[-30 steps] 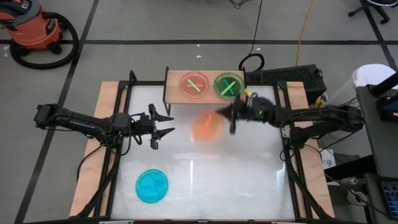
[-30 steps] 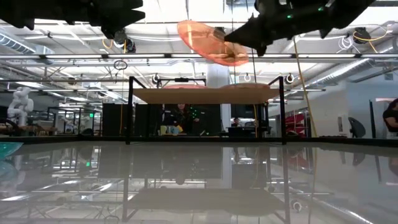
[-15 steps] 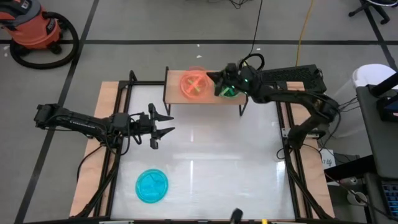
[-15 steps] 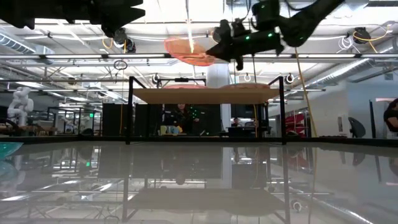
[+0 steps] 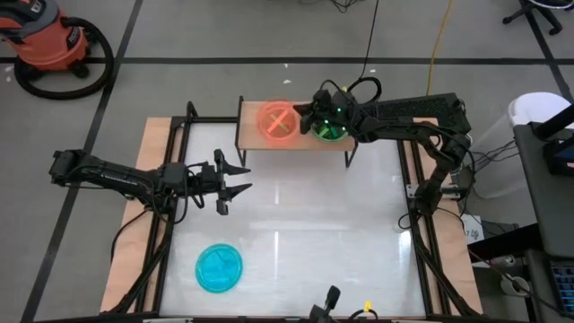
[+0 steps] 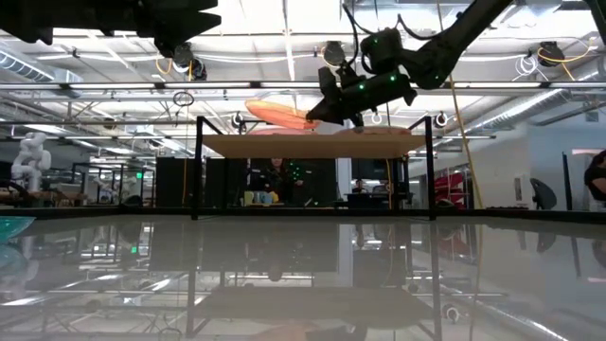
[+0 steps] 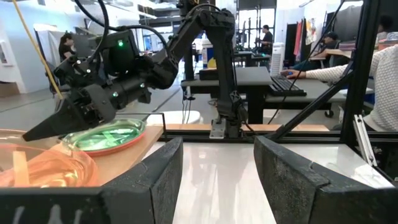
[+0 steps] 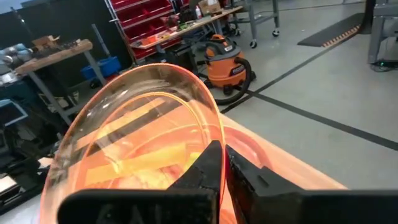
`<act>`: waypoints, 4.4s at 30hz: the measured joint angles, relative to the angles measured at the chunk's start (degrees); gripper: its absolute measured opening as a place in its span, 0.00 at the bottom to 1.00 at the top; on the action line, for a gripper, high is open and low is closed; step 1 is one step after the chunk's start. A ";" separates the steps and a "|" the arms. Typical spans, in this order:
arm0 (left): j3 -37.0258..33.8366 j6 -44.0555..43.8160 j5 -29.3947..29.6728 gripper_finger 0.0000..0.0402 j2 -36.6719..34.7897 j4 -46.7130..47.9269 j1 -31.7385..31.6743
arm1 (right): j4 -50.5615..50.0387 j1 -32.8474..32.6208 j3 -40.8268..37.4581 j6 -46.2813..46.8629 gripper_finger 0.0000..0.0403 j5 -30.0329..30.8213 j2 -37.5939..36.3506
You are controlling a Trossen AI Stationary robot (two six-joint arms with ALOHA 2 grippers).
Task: Place and stack plates onto a shelf
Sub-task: Stack the orange plate on top of the green plate on the shelf, then stack the blue plate on top of the orange plate on the shelf
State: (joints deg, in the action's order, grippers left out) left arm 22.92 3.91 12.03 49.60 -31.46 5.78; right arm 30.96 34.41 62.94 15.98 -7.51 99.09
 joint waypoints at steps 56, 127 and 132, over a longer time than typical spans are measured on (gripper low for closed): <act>0.21 -3.11 1.53 0.51 0.03 6.75 1.66 | -26.39 -12.38 -0.07 -27.67 0.00 -10.56 -6.45; 19.17 -19.33 -15.11 0.01 30.49 61.15 19.04 | -0.92 -44.19 -45.86 -24.80 0.00 13.80 -51.95; 26.11 -11.58 -10.08 0.00 30.49 66.69 16.46 | -0.96 -44.13 -45.84 -24.82 0.00 13.79 -51.95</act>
State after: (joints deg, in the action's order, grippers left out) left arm 49.03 -7.67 1.96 80.09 35.22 22.24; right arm 30.00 -9.72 17.10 -8.84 6.28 47.13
